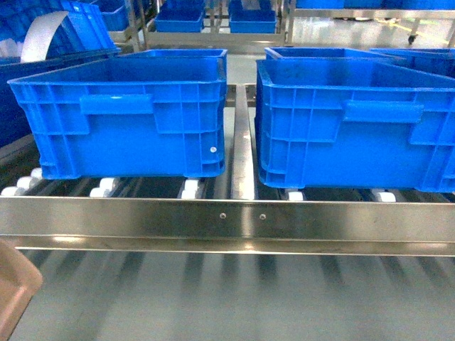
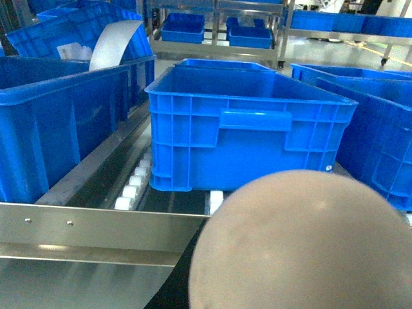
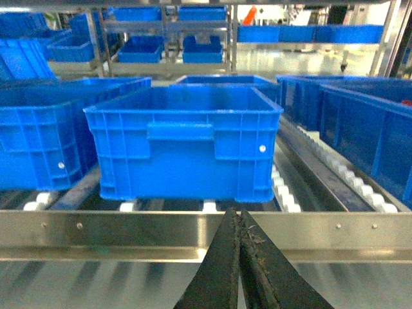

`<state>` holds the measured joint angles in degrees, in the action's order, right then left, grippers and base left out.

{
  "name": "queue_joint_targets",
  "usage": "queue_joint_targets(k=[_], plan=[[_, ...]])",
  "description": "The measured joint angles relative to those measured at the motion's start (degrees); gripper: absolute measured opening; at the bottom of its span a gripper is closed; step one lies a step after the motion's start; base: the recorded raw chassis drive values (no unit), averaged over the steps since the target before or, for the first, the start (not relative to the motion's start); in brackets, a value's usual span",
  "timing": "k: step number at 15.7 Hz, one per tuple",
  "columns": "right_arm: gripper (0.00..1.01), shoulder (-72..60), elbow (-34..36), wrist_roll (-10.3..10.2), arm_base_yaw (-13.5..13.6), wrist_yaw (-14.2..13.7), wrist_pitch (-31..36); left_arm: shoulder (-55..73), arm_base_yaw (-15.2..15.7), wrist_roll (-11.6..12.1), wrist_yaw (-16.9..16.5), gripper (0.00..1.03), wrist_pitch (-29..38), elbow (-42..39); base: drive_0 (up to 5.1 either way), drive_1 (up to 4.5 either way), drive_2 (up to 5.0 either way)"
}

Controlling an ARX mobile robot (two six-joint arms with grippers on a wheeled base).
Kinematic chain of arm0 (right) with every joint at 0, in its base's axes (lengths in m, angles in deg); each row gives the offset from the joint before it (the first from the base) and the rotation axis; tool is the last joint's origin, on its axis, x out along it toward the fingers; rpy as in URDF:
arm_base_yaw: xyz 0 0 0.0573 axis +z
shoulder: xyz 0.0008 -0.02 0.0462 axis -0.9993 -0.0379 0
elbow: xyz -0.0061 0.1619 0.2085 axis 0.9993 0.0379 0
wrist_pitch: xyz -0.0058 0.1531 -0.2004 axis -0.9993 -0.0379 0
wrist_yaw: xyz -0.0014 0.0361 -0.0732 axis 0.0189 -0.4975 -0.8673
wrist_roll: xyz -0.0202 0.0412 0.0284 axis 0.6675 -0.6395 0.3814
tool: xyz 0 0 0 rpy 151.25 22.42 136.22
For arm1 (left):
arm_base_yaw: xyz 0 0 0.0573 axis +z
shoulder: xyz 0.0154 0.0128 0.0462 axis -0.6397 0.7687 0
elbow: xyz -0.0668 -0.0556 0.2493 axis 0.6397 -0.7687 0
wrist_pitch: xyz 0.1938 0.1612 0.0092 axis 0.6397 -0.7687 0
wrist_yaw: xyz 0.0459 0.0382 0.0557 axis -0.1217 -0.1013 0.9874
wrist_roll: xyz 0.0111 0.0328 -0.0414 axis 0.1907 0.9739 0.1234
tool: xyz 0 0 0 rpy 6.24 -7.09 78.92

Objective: Place part in tray to right shelf

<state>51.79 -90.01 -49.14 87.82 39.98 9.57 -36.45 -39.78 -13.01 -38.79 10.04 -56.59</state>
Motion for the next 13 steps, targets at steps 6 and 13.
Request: queue_joint_targets(k=[6, 13], plan=[[0.02, 0.1, 0.2, 0.0, 0.0, 0.0, -0.9, -10.1, 0.0, 0.0, 0.0, 0.14, -6.8, -1.7, 0.0, 0.0, 0.0], [0.02, 0.1, 0.2, 0.0, 0.0, 0.0, -0.9, -19.9, 0.0, 0.0, 0.0, 0.14, -16.9, -1.7, 0.0, 0.0, 0.0]])
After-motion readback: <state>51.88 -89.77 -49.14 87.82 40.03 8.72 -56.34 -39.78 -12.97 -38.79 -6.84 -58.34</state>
